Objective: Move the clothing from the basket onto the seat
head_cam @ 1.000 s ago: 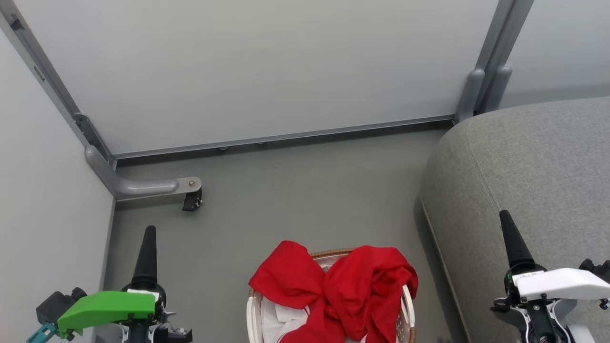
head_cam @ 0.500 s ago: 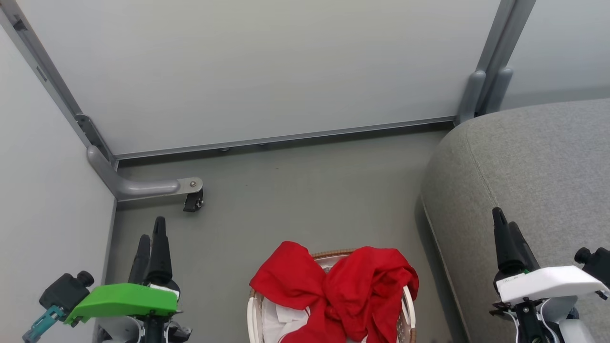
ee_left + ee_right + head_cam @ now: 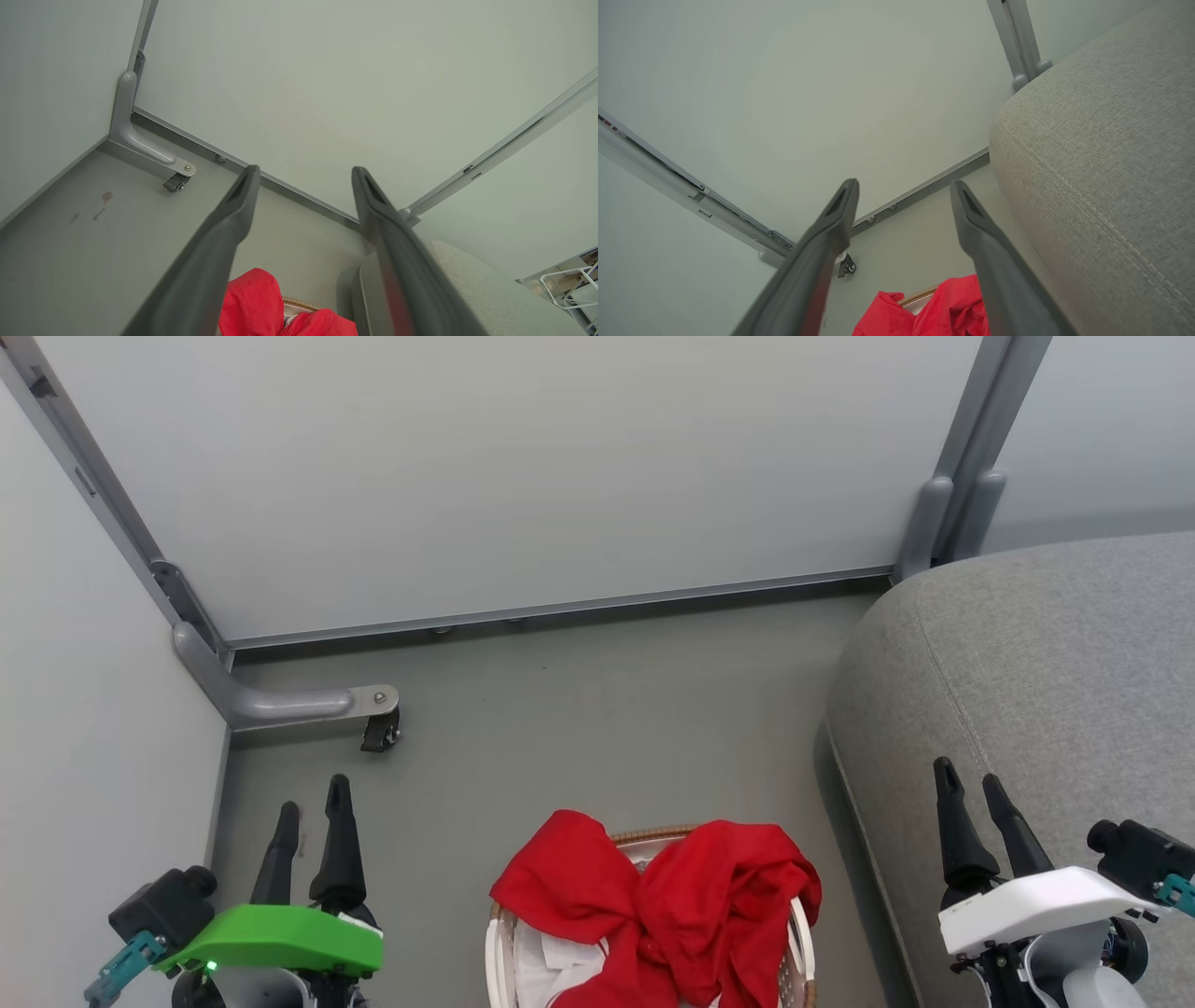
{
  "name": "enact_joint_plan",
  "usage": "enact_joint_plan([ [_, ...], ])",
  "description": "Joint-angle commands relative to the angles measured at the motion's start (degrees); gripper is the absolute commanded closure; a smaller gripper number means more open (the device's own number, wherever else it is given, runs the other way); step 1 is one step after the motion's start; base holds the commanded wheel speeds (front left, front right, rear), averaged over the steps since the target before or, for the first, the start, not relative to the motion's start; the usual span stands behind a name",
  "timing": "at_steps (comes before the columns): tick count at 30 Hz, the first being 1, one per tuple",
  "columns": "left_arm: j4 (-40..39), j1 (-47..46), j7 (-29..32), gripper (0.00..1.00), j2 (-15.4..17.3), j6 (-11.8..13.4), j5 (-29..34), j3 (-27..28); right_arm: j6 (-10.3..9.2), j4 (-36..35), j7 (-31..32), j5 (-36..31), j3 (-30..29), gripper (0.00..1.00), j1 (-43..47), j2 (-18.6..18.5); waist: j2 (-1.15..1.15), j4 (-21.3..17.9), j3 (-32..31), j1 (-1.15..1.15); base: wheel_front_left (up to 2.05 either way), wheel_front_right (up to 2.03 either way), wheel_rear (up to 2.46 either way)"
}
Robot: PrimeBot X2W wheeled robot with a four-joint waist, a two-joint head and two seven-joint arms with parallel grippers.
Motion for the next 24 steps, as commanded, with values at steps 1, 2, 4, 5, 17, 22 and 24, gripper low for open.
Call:
enact_joint_plan([
  [1,-0.4,0.0,-0.5,0.0,0.4,0.0,2.0,-0.2,0.01,-0.4,-0.6,-2.2,0.2,0.0,0.0,-0.4,0.0,0.0,0.0,0.0,0.0,0.0,0.0],
  [2,-0.4,0.1,-0.7,0.0,0.4,0.0,2.8,-0.3,0.01,-0.4,-0.8,-3.2,0.3,0.0,0.1,-0.4,0.0,0.1,0.0,0.0,0.0,0.0,0.0],
  [4,-0.2,0.3,-1.0,0.0,0.4,0.1,4.2,-0.4,0.01,-0.3,-1.1,-4.9,0.5,0.0,0.2,-0.4,0.0,0.1,0.0,0.0,0.0,0.0,0.0],
  [5,-0.2,0.4,-1.2,0.0,0.4,0.1,4.7,-0.4,0.01,-0.2,-1.3,-5.5,0.6,0.0,0.3,-0.4,0.0,0.1,0.0,0.0,0.0,0.0,0.0],
  [17,0.7,1.5,-2.9,0.0,0.5,0.2,11.5,-0.9,0.01,0.5,-3.1,-13.8,1.6,0.0,0.6,-0.5,0.0,0.3,0.0,0.0,0.0,0.0,0.0],
  [22,1.3,1.9,-3.7,0.0,0.5,0.0,13.9,-1.5,0.01,0.8,-3.8,-17.1,2.2,0.0,0.7,-0.5,0.0,0.4,-0.1,0.0,0.0,0.0,0.0],
  [24,1.7,2.0,-3.9,0.0,0.5,-0.1,14.7,-1.7,0.01,0.8,-4.0,-18.3,2.3,0.0,0.7,-0.6,0.0,0.4,-0.1,0.0,0.0,0.0,0.0],
])
